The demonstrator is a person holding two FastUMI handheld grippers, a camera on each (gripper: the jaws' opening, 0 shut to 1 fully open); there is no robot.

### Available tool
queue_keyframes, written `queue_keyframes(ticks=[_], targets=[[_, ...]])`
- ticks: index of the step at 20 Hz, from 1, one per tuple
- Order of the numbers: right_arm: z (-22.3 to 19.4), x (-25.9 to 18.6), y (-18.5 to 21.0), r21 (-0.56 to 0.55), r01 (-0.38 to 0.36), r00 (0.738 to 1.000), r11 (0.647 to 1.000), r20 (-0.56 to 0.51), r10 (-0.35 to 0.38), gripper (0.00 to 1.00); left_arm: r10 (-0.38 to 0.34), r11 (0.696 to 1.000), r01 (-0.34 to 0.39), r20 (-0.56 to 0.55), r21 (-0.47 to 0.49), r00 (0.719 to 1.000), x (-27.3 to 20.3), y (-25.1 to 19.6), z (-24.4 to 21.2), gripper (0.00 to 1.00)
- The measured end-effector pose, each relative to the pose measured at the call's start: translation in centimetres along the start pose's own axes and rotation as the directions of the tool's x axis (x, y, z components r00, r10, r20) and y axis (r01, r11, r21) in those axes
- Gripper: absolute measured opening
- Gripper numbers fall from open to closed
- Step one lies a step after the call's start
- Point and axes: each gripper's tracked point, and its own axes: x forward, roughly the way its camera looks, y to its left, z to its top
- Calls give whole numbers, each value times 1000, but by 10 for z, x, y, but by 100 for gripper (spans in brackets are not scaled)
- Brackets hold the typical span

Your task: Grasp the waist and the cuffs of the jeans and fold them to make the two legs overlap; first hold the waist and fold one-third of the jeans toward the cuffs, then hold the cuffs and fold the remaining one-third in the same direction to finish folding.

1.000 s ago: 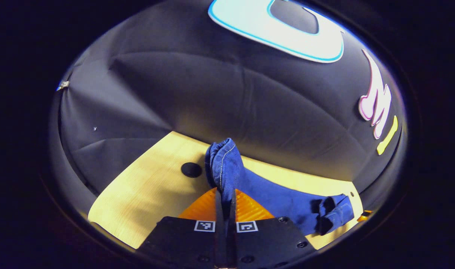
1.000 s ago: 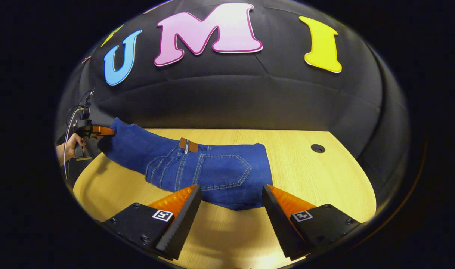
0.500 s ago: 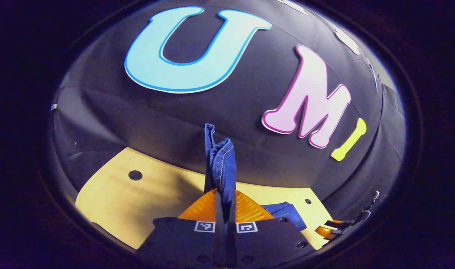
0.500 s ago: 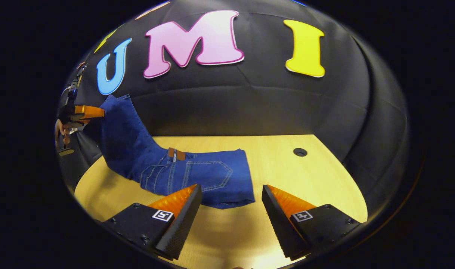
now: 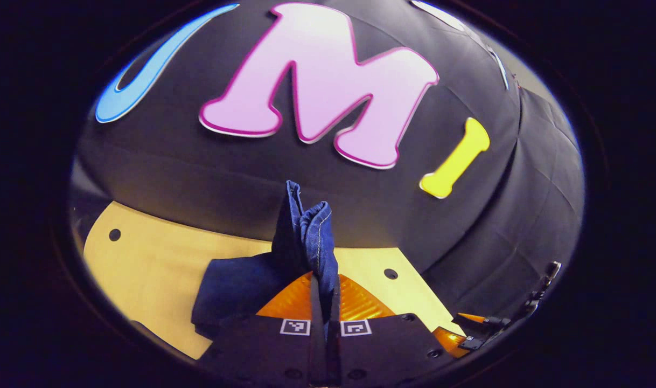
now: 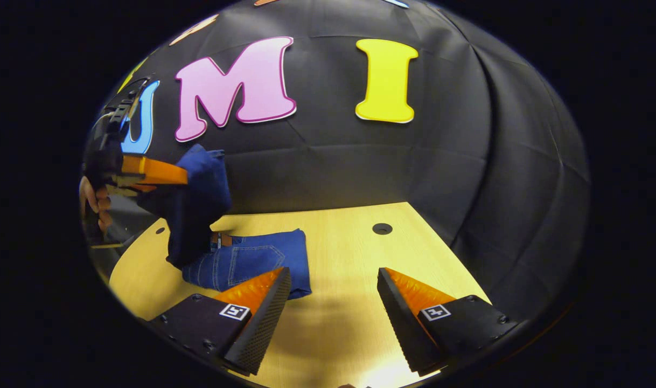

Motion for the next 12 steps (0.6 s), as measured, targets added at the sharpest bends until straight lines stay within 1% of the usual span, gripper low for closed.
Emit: queue_keyframes(ticks=[3,4,5,6,7,8,9,10,12], targets=[[-1,-9,-17,21,27,1000,999,13,-27,99,-58,998,56,-101,-19,993,43,-33,-56,6],[-3,-13,-22,24,35,999,999,14,-35,99,-54,998,52,-125,-18,991,56,-35,-71,6],[-6,-17,-27,26,41,999,999,11,-41,98,-36,999,35,-145,-7,989,65,-31,-85,7],[-8,-21,-31,25,48,999,999,8,-48,99,-11,1000,12,-164,9,986,73,-27,-98,8],[-11,-25,-36,24,55,998,998,7,-55,99,-9,1000,10,-182,5,983,75,-29,-108,10],[-14,-30,-40,22,64,998,998,4,-64,99,-24,1000,21,-195,-21,981,73,-34,-114,18],[-16,-35,-43,23,70,998,997,-1,-70,99,-42,998,32,-200,-54,979,73,-38,-119,21],[-17,-41,-45,25,76,997,997,-4,-76,99,-57,996,41,-199,-83,978,72,-43,-123,43],[-14,-54,-46,35,81,997,996,1,-81,99,-44,994,27,-167,-103,985,59,-38,-119,86]])
